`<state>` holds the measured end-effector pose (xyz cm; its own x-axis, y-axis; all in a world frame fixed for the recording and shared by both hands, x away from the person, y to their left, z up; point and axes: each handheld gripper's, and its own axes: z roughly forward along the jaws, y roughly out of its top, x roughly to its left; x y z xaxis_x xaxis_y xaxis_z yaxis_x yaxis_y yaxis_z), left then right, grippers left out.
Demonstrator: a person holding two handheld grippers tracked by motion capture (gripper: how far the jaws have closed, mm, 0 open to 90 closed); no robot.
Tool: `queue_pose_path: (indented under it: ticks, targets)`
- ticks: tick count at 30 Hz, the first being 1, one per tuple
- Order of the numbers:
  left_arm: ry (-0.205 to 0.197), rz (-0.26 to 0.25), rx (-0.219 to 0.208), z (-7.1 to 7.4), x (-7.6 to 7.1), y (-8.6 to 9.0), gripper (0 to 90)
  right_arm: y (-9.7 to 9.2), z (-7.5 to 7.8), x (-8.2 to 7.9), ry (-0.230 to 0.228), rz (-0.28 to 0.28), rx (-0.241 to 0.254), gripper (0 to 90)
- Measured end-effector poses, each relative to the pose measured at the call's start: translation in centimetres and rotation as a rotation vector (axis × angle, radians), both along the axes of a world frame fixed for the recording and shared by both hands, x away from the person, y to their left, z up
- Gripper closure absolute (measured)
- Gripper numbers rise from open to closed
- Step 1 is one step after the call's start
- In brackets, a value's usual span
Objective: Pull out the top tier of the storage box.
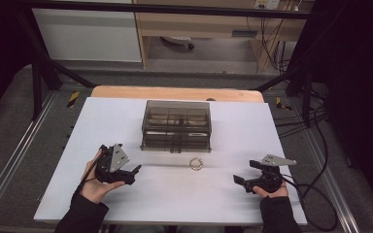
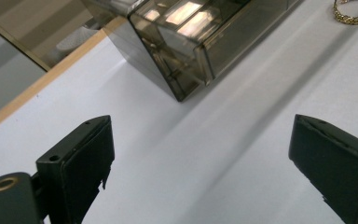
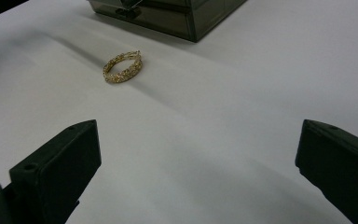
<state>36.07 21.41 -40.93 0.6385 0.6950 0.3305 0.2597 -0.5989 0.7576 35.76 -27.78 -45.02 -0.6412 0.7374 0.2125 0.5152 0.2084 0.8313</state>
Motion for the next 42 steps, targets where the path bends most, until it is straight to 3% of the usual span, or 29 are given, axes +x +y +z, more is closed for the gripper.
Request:
queue_pose_path:
  ticks: [9,21,42]
  targets:
    - [0.059,0.040,-0.075,-0.8,0.2,1.9,6.7,0.1,0.0,0.0,0.005,0.003,-0.001,1.1]
    - [0.115,0.049,-0.183,-1.4,0.2,3.8,7.0,0.6,0.2,0.0,0.012,0.008,-0.020,1.1]
    - [0.146,0.037,-0.232,-2.4,0.2,5.6,6.4,3.2,0.8,0.5,0.015,-0.011,-0.038,0.7]
